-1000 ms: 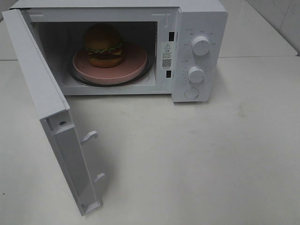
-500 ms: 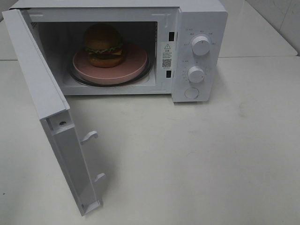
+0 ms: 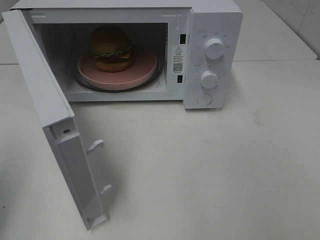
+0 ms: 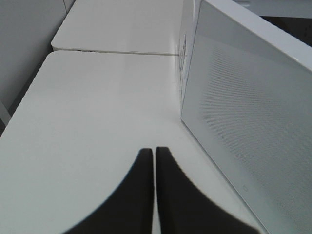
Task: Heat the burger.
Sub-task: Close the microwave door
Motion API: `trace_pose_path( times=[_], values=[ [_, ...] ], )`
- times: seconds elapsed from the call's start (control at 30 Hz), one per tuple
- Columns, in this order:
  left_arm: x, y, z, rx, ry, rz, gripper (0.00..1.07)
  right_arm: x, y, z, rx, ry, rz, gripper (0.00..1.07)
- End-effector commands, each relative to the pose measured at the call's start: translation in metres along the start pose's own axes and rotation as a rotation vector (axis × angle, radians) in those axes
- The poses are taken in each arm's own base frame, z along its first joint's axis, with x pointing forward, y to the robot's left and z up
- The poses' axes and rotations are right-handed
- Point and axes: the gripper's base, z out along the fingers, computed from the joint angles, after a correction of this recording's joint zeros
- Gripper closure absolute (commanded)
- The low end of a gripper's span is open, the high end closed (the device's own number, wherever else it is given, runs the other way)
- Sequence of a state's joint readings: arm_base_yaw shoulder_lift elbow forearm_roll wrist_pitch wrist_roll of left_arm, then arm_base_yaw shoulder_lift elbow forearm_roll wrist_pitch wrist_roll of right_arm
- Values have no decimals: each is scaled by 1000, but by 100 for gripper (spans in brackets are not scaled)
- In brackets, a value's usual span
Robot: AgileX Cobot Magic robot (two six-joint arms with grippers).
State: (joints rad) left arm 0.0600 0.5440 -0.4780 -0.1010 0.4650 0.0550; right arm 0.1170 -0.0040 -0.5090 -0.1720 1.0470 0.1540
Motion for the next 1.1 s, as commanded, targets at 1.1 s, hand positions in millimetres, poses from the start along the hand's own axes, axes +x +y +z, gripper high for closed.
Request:
trace_pose_path(
  times=[1.1],
  values=[
    [44, -6, 137, 128, -145, 258, 107, 2, 0, -3, 0, -33, 11, 36]
  ],
)
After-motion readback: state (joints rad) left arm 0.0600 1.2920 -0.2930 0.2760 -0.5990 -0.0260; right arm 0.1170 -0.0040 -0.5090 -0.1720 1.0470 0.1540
